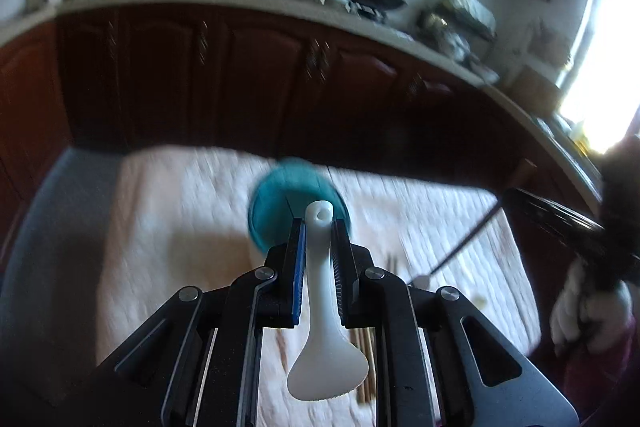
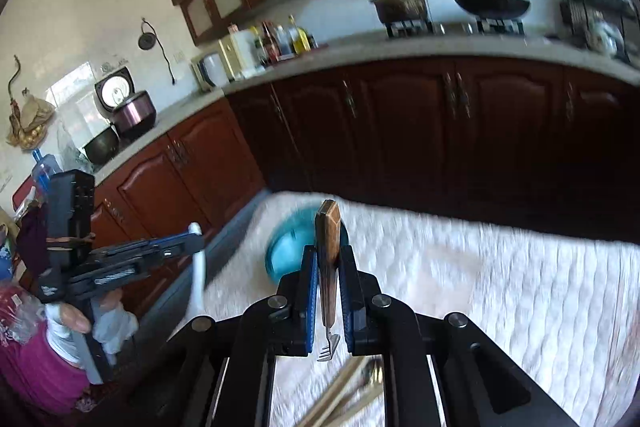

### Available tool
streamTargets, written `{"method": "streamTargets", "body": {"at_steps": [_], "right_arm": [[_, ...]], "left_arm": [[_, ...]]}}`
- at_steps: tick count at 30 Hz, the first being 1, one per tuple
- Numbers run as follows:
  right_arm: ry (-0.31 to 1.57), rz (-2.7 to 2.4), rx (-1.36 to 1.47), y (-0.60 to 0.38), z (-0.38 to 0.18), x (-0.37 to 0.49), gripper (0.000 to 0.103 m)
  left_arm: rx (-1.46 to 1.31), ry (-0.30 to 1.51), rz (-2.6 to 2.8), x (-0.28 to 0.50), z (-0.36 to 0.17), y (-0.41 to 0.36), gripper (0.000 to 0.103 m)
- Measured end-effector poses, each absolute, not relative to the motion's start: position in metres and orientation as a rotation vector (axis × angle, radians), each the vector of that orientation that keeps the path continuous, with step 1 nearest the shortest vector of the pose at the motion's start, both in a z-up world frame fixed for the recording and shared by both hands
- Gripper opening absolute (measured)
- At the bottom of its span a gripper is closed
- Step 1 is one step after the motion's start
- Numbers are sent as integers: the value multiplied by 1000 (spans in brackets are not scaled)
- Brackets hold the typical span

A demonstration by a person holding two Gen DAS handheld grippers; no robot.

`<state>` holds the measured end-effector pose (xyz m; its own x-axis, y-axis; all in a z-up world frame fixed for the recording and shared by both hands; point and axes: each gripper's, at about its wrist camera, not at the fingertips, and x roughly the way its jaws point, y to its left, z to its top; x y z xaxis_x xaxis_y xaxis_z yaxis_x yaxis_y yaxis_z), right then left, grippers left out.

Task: Organize utensils
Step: 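Lower the spoon into the floral cup with left tool while right drops the fork in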

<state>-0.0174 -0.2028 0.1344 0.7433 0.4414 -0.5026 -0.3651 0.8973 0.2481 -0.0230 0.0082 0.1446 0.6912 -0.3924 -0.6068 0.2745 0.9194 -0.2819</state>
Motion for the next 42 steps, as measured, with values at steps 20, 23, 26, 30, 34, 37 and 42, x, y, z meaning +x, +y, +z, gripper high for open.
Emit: {"method": "streamTargets", "body": {"at_steps": [20, 23, 26, 30, 34, 37, 42], "right_arm": [[608, 417, 16, -141, 116, 95, 10], [627, 429, 16, -140, 108, 101, 10], [644, 439, 10, -139, 100, 104, 10], [673, 448, 10, -137, 87, 110, 10], [696, 458, 25, -136, 78, 117, 10], [707, 462, 28, -133, 74, 120, 10], [722, 471, 44, -129, 67, 126, 10]], "left_arm": [[-104, 567, -165, 101, 91, -20, 11], [-72, 554, -177, 99, 83, -28, 11], [-8, 528, -174, 95, 76, -35, 12], [9, 513, -159, 90, 73, -33, 12], [-14, 498, -115, 81, 72, -24, 12], [-12, 495, -68, 77, 72, -22, 12], [24, 490, 54, 72, 65, -33, 9]]}}
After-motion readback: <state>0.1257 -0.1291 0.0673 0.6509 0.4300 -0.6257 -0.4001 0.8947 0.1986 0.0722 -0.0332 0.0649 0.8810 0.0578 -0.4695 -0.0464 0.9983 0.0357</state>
